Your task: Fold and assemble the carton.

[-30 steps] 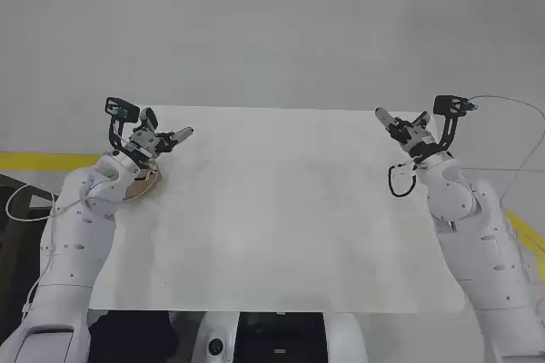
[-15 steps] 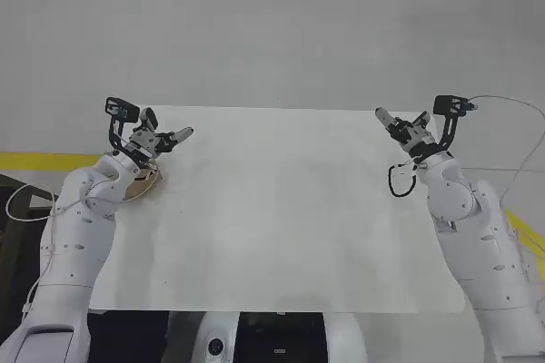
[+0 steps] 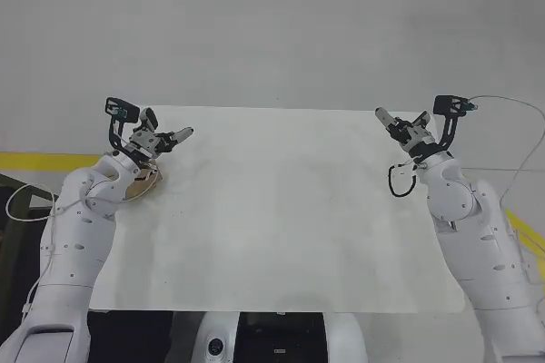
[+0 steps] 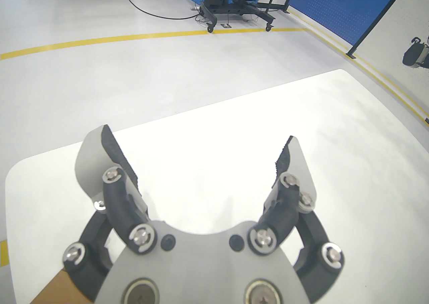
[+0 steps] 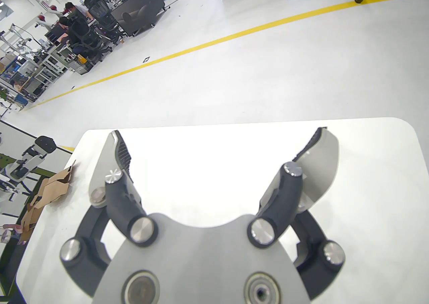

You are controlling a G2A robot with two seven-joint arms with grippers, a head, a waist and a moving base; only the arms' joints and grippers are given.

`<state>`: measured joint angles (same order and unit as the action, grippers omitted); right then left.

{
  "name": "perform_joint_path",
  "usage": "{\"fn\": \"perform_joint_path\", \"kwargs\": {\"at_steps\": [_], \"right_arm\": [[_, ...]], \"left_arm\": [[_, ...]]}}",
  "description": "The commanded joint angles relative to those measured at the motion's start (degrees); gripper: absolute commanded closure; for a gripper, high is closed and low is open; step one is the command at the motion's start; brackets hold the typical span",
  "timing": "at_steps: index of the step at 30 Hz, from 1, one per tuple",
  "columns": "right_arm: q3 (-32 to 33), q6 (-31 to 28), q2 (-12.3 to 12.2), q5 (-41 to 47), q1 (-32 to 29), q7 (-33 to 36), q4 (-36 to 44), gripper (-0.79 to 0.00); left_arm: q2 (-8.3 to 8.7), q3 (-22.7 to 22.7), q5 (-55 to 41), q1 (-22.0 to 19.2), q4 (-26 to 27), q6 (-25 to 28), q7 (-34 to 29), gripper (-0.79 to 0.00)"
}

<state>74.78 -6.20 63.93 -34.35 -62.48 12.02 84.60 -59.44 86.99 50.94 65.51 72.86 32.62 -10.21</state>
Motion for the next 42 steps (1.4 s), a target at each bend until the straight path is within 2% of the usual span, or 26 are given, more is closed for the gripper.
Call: {"fn": "perform_joint_path", "kwargs": {"at_steps": [1, 11, 19, 24, 30, 42], "right_arm": [[0.0, 0.0, 0.0, 0.0, 0.0, 0.0, 0.0, -0.785], [0.0, 0.0, 0.0, 0.0, 0.0, 0.0, 0.0, -0.785], [0.0, 0.0, 0.0, 0.0, 0.0, 0.0, 0.0, -0.785], [0.0, 0.0, 0.0, 0.0, 0.0, 0.0, 0.0, -0.785], [0.0, 0.0, 0.0, 0.0, 0.0, 0.0, 0.0, -0.785], [0.0, 0.0, 0.0, 0.0, 0.0, 0.0, 0.0, -0.785]], "left_arm": [[0.09, 0.9, -6.1, 0.0, 0.0, -0.1, -4.1, -0.785], [1.89, 9.2, -36.5, -0.2, 0.0, -3.4, -32.7, -0.785], [3.65, 15.5, -56.3, -1.5, -4.8, -6.6, -51.0, -0.785], [4.42, 18.0, -64.5, -2.4, -8.7, -8.9, -56.6, -0.785], [5.52, 20.9, -68.3, -3.3, -13.2, -11.5, -59.9, -0.785], [5.52, 20.9, -68.3, -3.3, -13.2, -11.5, -59.9, -0.785]]}}
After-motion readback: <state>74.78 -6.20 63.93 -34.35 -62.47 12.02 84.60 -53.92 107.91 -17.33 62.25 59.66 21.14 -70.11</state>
